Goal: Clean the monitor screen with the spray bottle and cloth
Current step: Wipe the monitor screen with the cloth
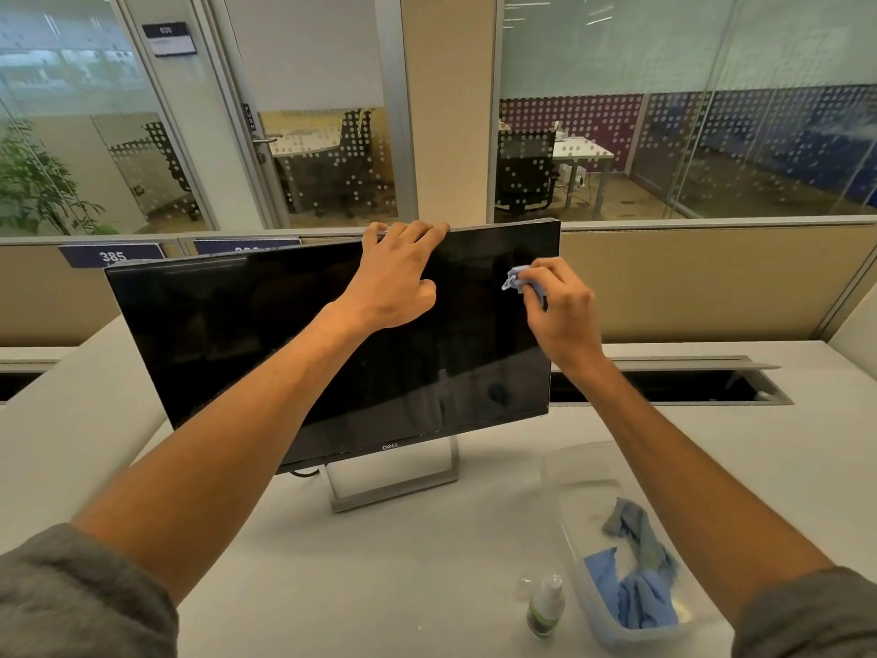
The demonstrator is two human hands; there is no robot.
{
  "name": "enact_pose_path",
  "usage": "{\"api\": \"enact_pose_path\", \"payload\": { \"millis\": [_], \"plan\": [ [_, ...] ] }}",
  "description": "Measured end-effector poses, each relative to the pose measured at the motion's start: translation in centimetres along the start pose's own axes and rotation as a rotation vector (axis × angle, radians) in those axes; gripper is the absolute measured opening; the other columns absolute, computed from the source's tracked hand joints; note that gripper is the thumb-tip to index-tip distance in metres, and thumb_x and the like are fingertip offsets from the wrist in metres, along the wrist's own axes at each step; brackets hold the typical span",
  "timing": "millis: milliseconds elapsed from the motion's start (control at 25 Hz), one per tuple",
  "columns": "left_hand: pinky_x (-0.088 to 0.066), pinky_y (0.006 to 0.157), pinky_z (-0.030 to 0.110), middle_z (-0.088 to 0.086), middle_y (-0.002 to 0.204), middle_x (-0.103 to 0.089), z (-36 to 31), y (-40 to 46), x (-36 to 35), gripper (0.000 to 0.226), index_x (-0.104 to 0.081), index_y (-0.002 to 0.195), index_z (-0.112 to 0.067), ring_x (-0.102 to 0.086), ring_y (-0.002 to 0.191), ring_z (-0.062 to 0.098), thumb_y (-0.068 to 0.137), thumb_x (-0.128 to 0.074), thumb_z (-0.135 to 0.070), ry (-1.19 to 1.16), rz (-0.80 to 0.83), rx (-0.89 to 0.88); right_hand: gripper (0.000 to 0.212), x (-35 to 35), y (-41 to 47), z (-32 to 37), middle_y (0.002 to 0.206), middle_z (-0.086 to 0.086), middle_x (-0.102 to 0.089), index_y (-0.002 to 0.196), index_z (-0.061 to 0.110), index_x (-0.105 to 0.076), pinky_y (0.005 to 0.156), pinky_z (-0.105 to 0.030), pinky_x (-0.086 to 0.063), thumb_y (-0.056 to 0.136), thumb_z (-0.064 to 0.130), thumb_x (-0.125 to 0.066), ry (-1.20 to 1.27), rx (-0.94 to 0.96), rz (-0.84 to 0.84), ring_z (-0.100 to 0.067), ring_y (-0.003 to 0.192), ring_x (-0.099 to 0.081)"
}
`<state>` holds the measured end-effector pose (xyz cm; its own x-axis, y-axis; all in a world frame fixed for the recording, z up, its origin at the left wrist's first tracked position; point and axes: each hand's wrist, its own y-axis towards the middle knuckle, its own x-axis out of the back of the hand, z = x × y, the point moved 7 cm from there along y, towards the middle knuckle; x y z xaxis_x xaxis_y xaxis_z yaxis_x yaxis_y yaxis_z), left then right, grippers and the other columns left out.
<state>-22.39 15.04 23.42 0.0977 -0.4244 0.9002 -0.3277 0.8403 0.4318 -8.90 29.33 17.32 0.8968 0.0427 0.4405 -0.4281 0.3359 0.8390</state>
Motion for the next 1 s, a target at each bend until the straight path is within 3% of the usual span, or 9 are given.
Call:
{"api": "enact_pose_path", "payload": {
  "millis": [160,400,560,680,840,1000],
  "plan": [
    [-0.011,0.114,0.048,0.003,0.143,-0.044,0.1,0.2,-0.1,0.069,-0.033,0.144,-0.020,-0.036,0.133,0.024,0.077,-0.051,-0.018,0.005,-0.008,-0.004,0.008,-2.2,-5.8,-1.2,0.098,-0.008,-0.063,0.094,0.006,-0.065,0.076,-0.018,-0.050,0.086,0.005,-0.064,0.015,-0.029,0.085,-0.015,0.084,-0.060],
    [-0.011,0.115,0.050,0.004,0.143,-0.044,0.2,0.1,-0.3,0.069,-0.032,0.144,-0.020,-0.036,0.133,0.024,0.078,-0.051,-0.018,0.017,-0.011,-0.007,0.007,-5.1,-15.2,-3.7,0.095,-0.005,-0.066,0.092,0.010,-0.068,0.077,-0.029,-0.058,0.085,0.012,-0.068,-0.030,-0.192,0.403,-0.019,0.082,-0.066],
    [-0.011,0.115,0.050,0.004,0.143,-0.043,0.1,0.0,-0.3,0.069,-0.030,0.144,-0.020,-0.035,0.133,0.024,0.079,-0.051,-0.018,0.041,-0.008,-0.012,0.003,-1.1,-8.1,-1.7,0.090,-0.005,-0.062,0.089,0.009,-0.065,0.066,-0.023,-0.052,0.087,0.011,-0.066,-0.018,-0.109,0.126,-0.010,0.073,-0.056],
    [-0.010,0.116,0.050,0.003,0.143,-0.042,0.0,0.0,-0.4,0.069,-0.030,0.144,-0.021,-0.035,0.134,0.024,0.078,-0.051,-0.018,0.034,-0.011,-0.011,0.007,2.4,0.1,-1.2,0.098,-0.007,-0.061,0.095,0.008,-0.064,0.071,-0.018,-0.048,0.088,0.009,-0.063,0.004,-0.101,-0.089,-0.006,0.081,-0.052],
    [-0.009,0.116,0.049,0.003,0.143,-0.043,0.1,-0.1,-0.4,0.070,-0.031,0.144,-0.021,-0.035,0.134,0.023,0.077,-0.051,-0.018,0.021,-0.027,-0.013,0.012,3.2,5.4,-1.7,0.103,-0.007,-0.061,0.101,0.009,-0.065,0.073,-0.018,-0.047,0.090,0.011,-0.060,-0.012,-0.089,-0.097,-0.009,0.087,-0.055],
    [-0.007,0.117,0.049,0.004,0.142,-0.044,0.2,0.1,-0.3,0.070,-0.033,0.143,-0.020,-0.035,0.134,0.023,0.076,-0.051,-0.017,-0.023,-0.030,-0.007,0.012,2.5,4.8,-2.3,0.103,-0.008,-0.062,0.100,0.007,-0.065,0.071,-0.012,-0.043,0.089,0.011,-0.060,-0.006,-0.079,-0.070,-0.009,0.086,-0.055]
  ]
}}
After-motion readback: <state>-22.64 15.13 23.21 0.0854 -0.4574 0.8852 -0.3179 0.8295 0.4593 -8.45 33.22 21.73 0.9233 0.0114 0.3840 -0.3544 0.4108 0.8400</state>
